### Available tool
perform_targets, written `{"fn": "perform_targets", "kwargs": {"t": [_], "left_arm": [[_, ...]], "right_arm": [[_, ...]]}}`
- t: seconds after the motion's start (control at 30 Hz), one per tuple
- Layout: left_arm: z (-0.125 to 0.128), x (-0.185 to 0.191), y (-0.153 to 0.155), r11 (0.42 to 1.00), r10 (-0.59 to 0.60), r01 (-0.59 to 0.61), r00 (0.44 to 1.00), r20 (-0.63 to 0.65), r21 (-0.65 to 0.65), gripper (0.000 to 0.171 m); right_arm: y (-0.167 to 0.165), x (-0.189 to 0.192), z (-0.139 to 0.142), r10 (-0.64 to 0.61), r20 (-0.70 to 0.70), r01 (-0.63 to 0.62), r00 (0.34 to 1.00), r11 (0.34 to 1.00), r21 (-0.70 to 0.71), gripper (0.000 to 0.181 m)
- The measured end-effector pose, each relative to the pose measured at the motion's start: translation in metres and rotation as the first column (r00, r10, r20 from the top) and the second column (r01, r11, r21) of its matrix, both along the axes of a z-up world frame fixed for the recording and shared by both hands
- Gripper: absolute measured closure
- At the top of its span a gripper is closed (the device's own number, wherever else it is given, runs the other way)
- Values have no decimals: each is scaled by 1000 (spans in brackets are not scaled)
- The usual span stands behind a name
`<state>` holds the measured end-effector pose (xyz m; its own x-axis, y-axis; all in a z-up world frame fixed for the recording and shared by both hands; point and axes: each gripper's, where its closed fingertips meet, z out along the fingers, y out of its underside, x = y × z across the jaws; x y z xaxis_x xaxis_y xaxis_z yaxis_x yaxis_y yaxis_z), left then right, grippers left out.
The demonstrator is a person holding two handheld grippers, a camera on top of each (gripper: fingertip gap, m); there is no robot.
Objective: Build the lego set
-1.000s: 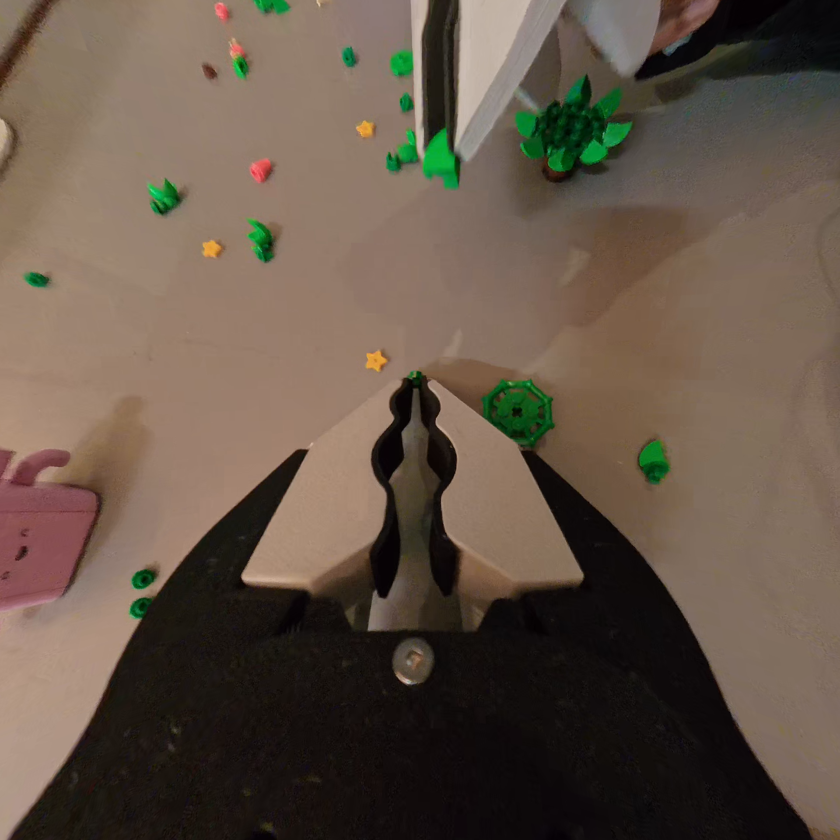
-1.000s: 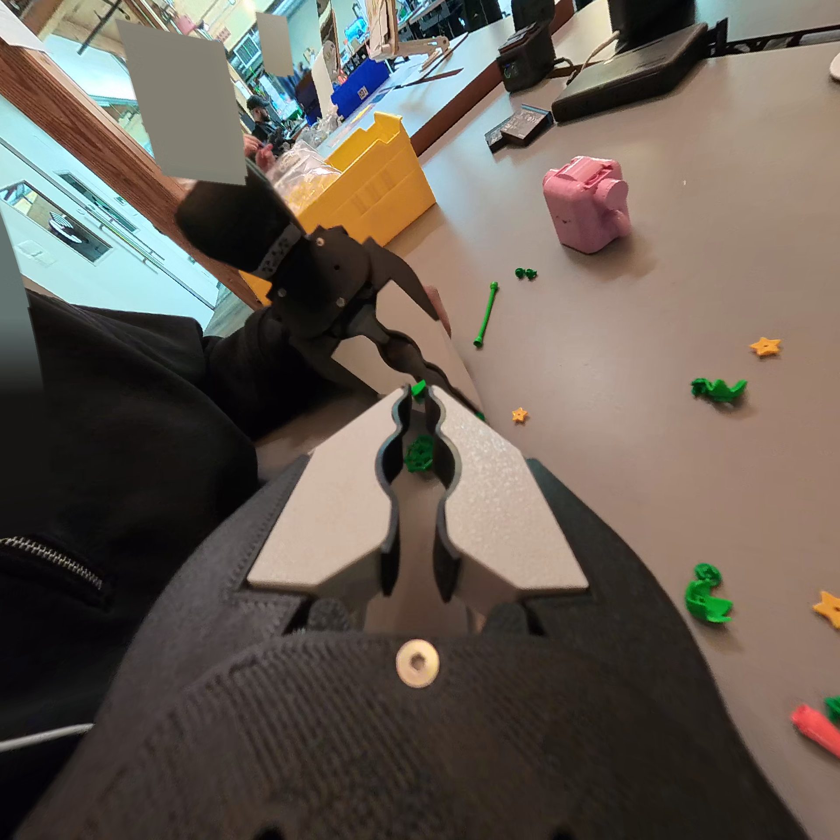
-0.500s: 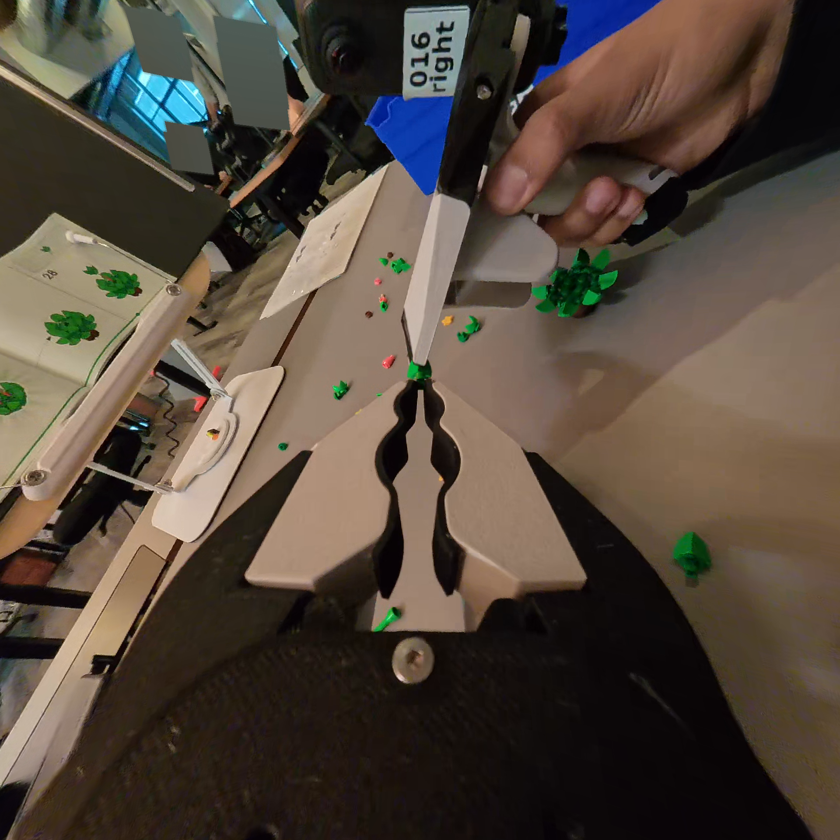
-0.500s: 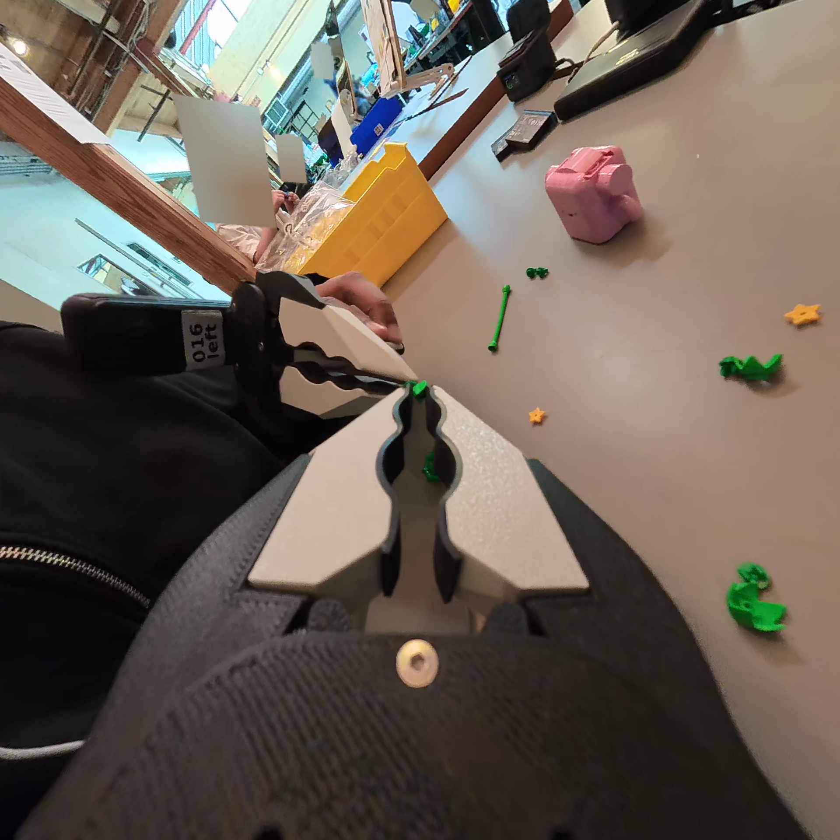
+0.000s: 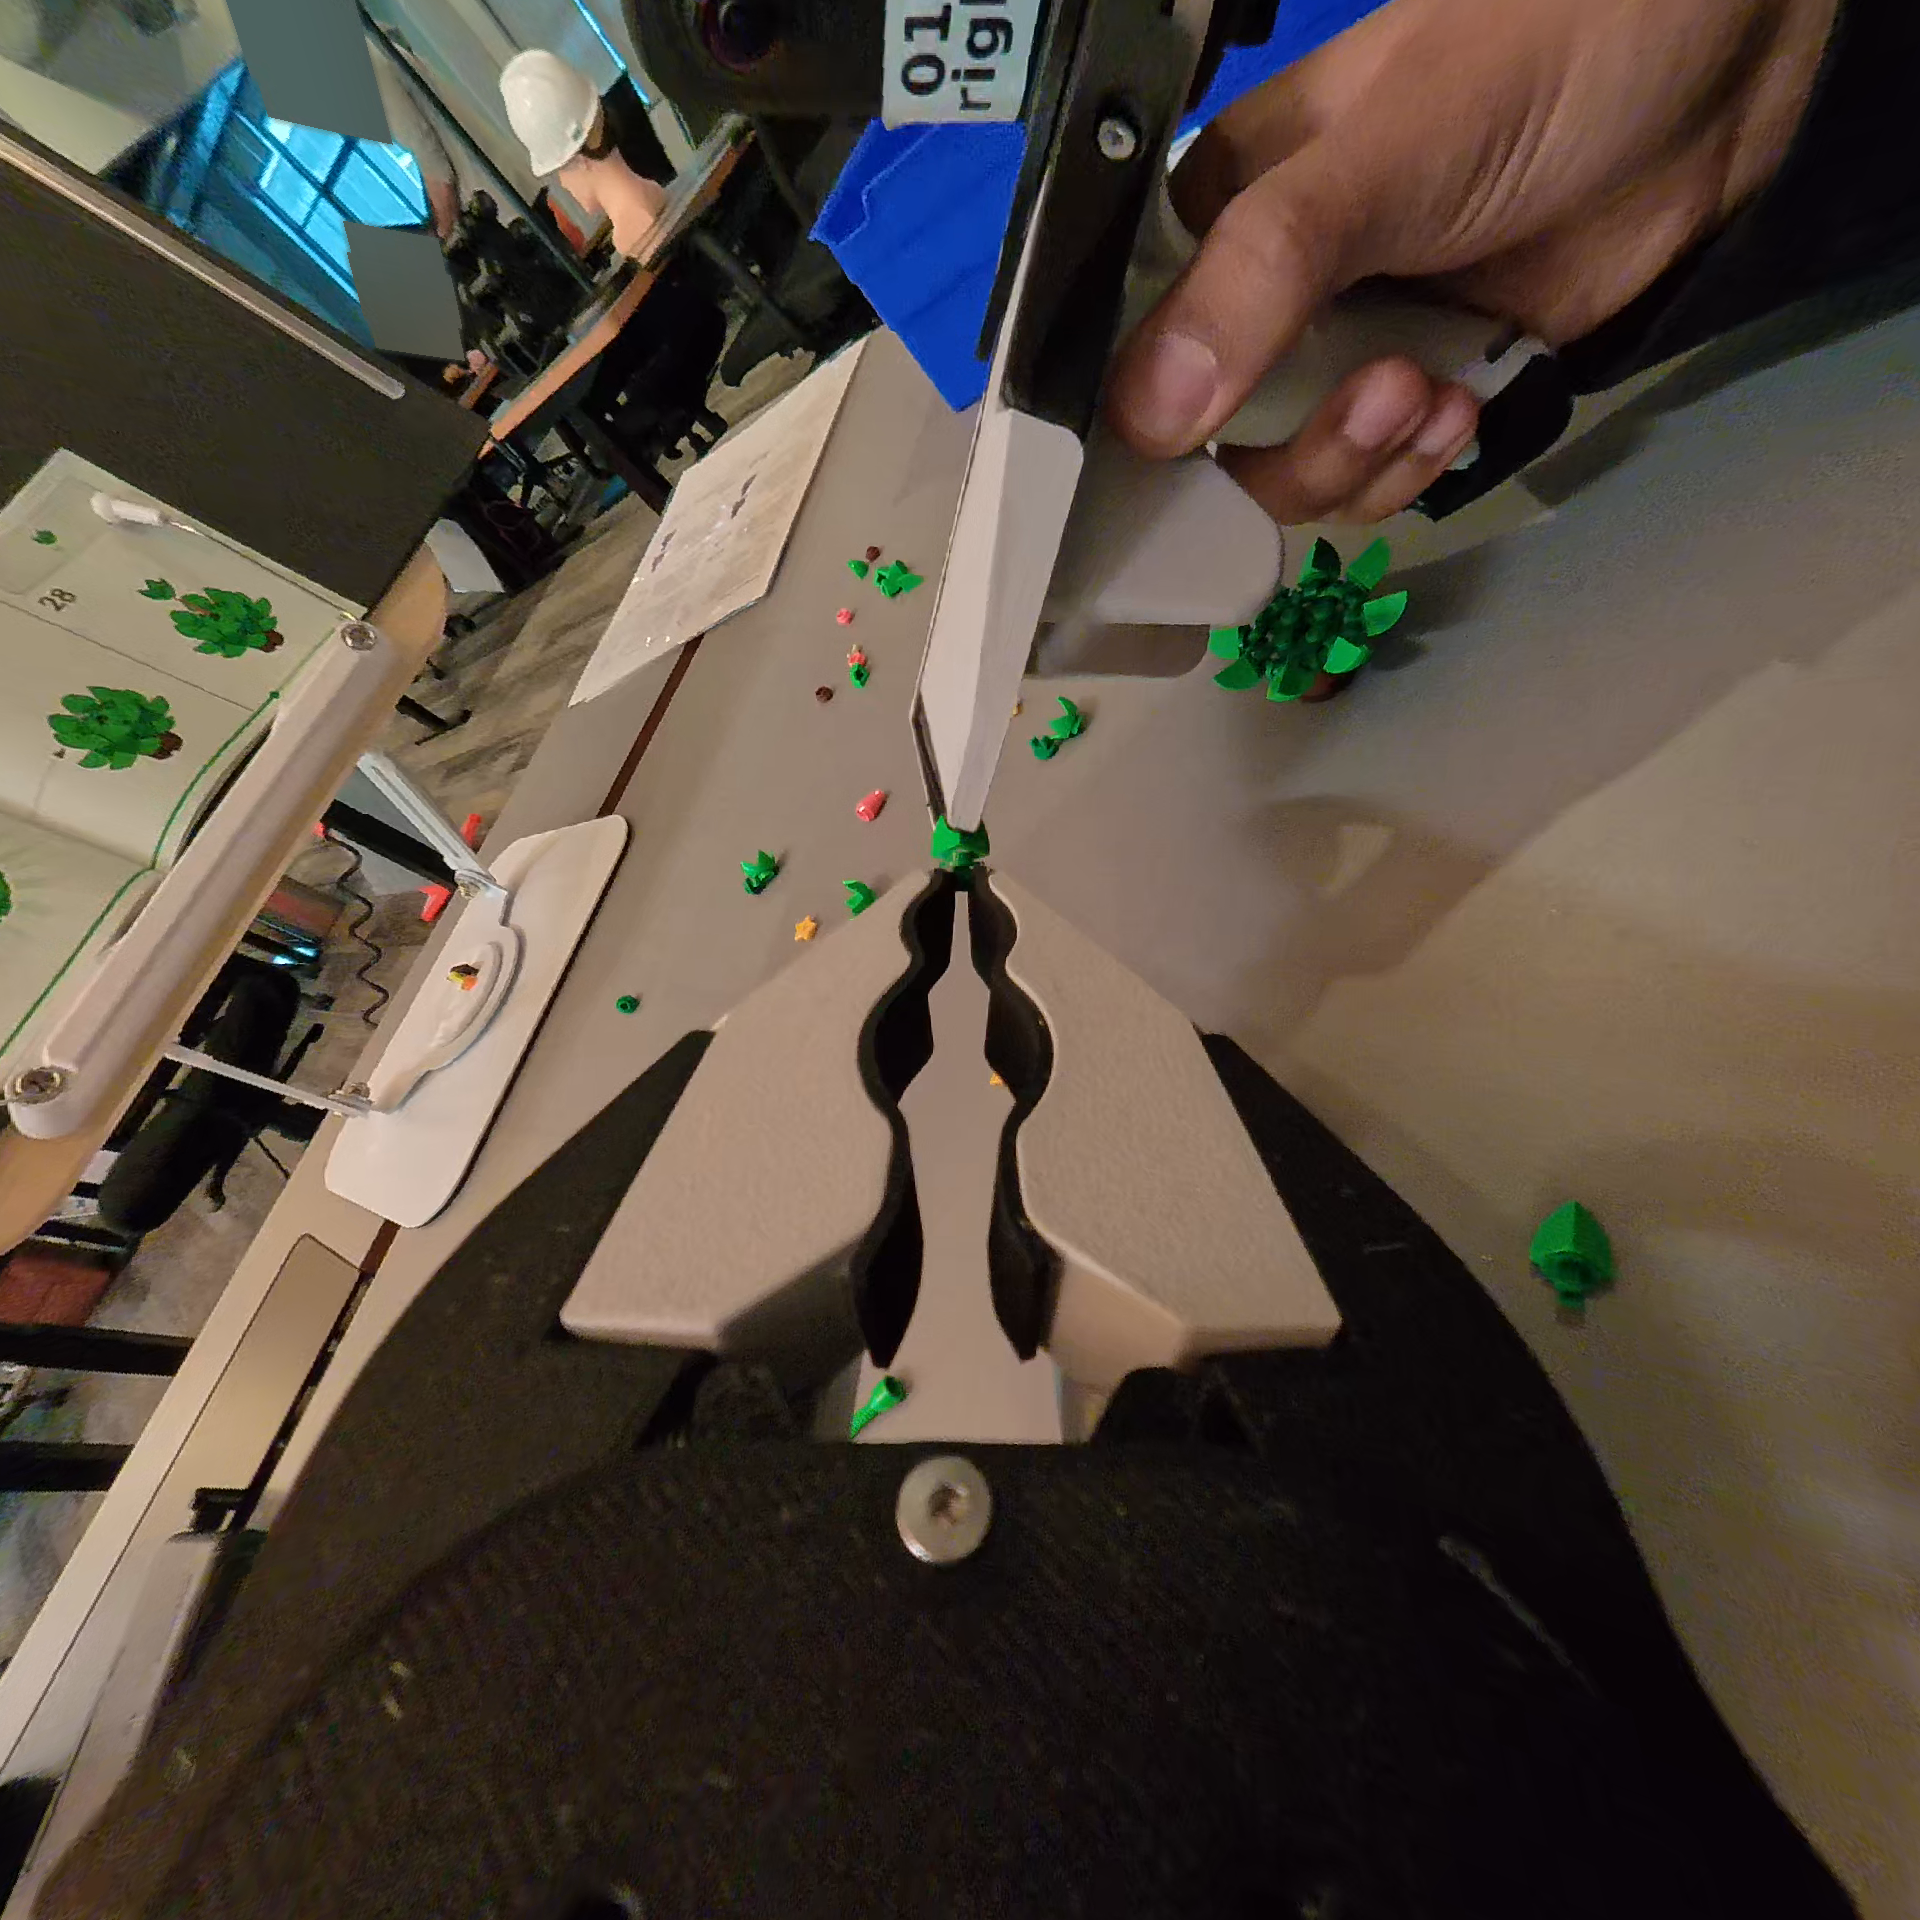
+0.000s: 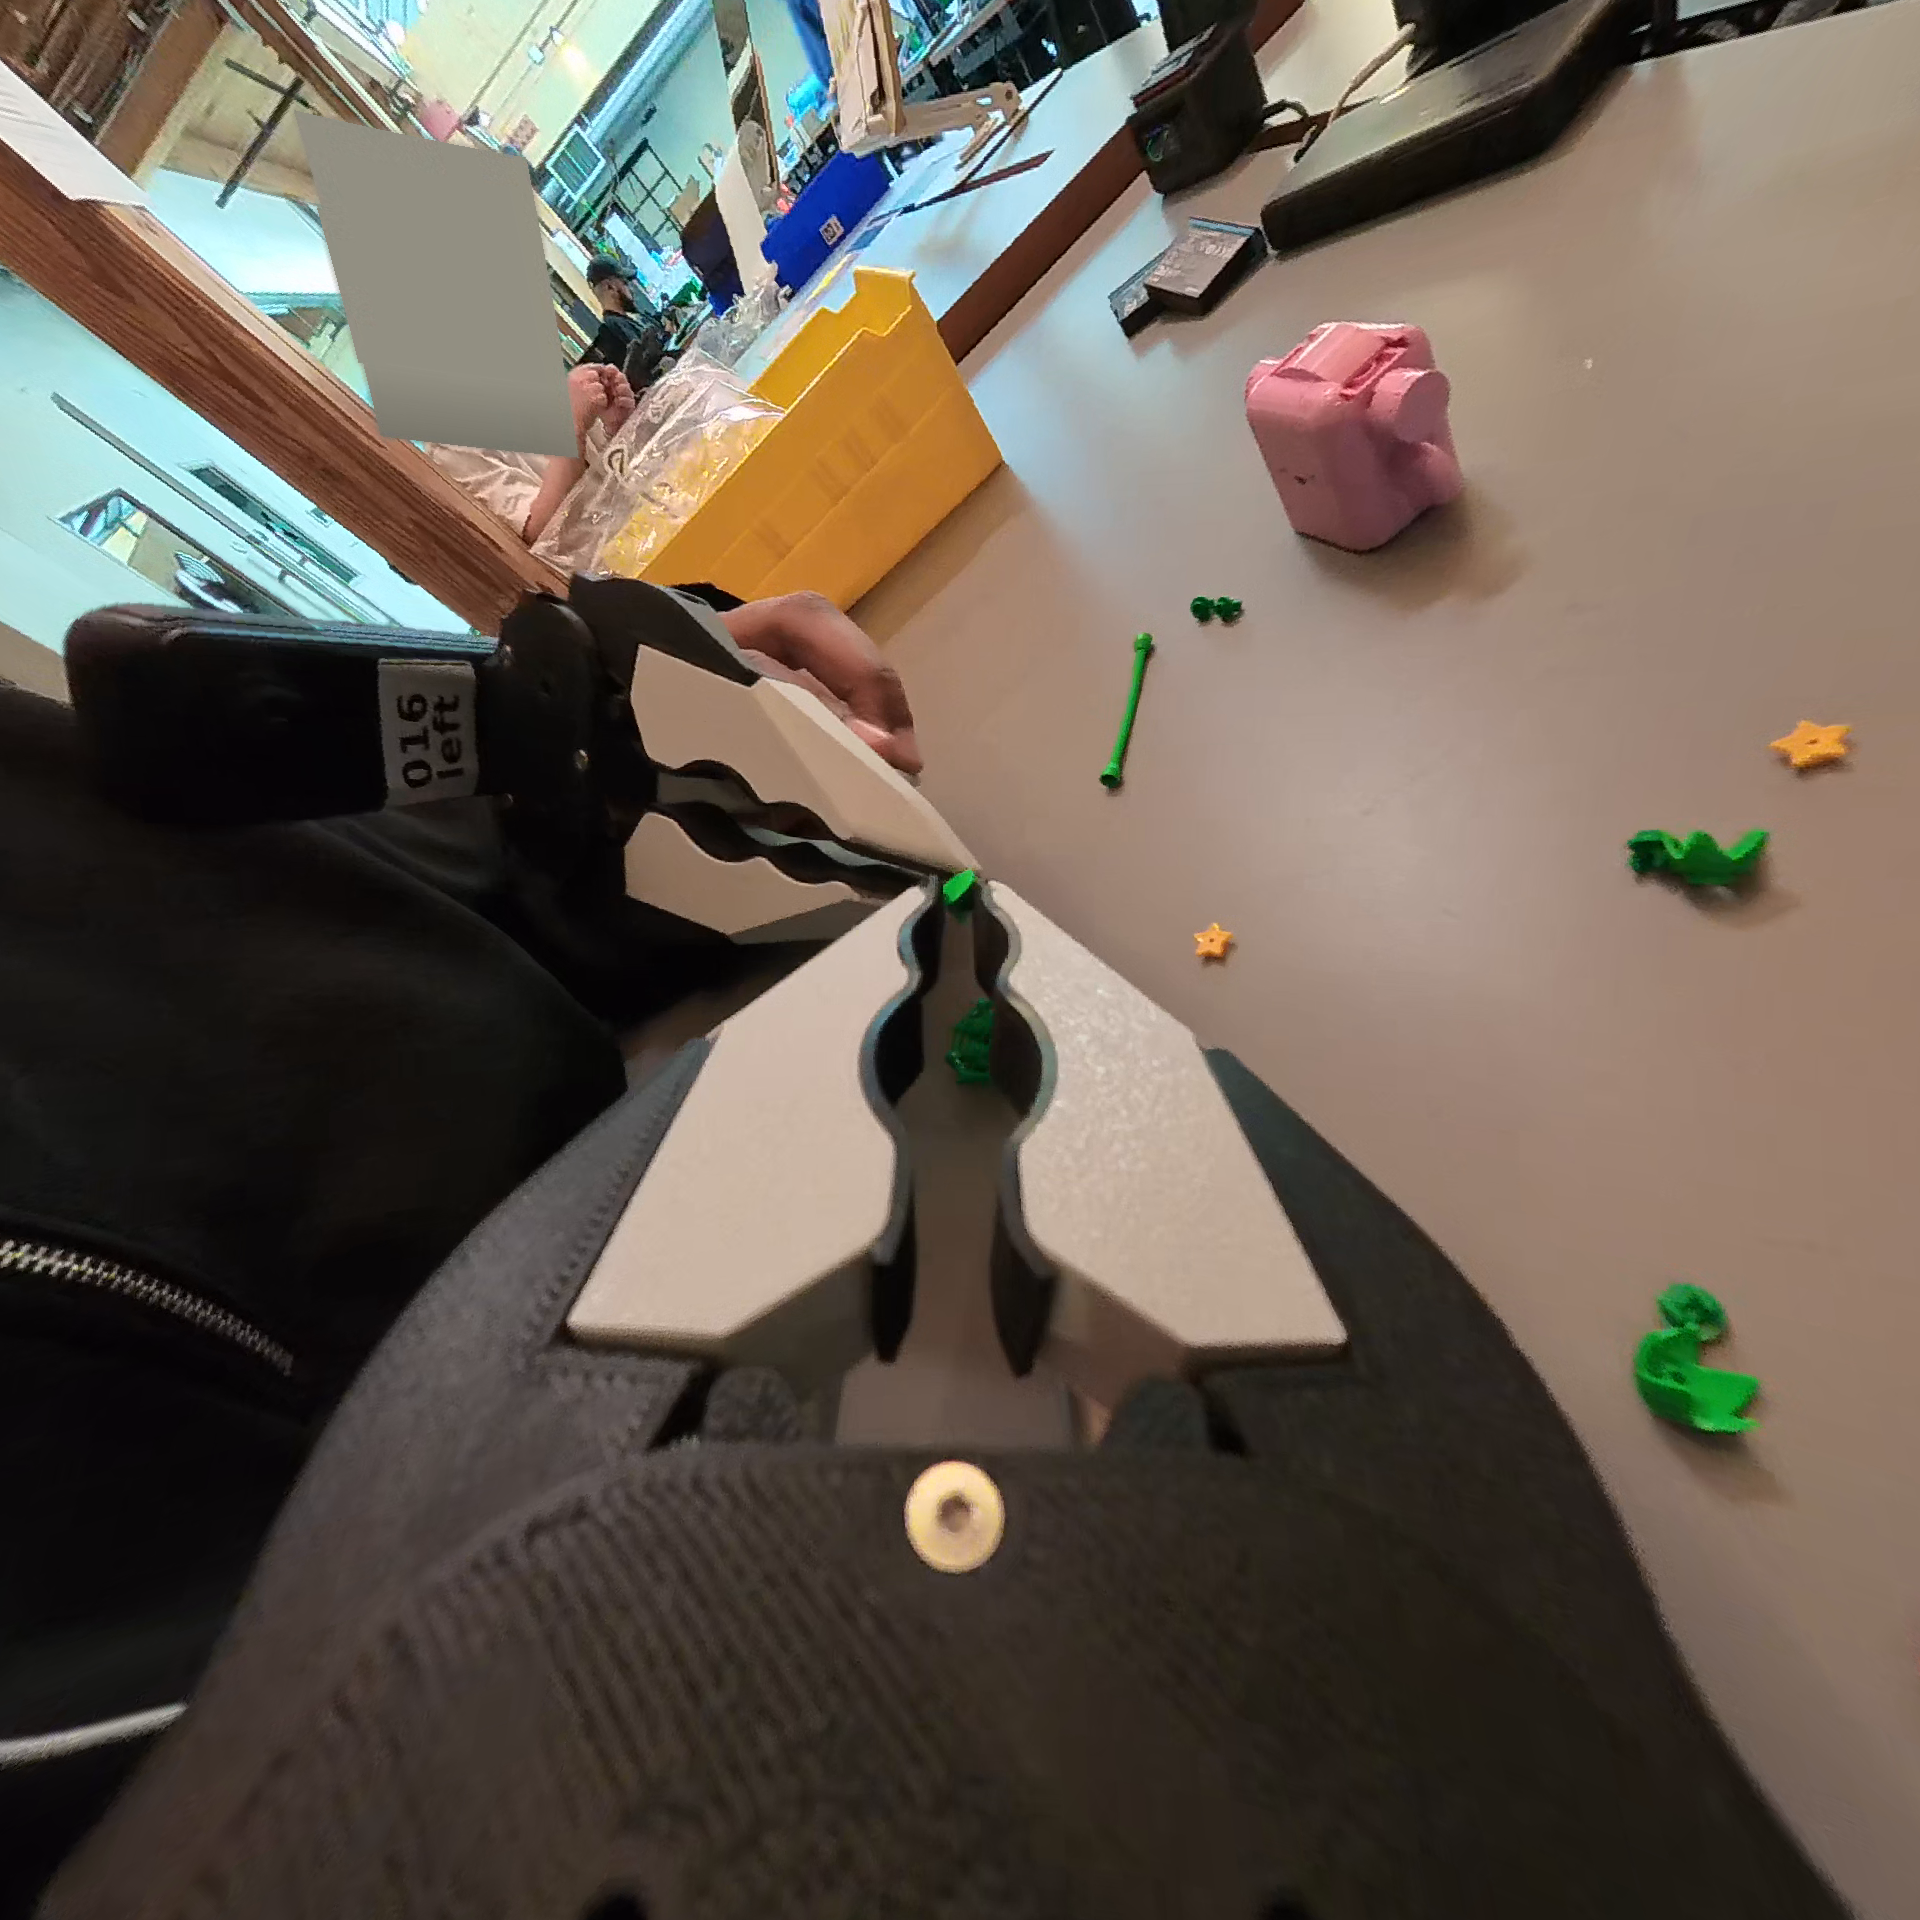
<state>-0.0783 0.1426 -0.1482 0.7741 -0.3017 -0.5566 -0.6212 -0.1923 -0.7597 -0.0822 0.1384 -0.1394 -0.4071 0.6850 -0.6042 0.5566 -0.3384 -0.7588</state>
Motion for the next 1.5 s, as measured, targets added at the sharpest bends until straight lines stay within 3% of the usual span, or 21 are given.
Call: {"fn": "perform_targets", "kwargs": {"t": [0.5,1.0,1.5], "left_arm": [[1,0,2,998,45,-41,993,-109,37,171],[-1,0,2,999,37,-36,996,-87,14,171],[1,1,2,999,32,-29,995,-92,32,171]], "right_arm": [[2,-1,0,-30,36,32,999,998,-50,178],[2,1,-1,-23,20,22,1000,999,31,178],[2,1,0,-22,34,23,999,1000,-18,178]]}}
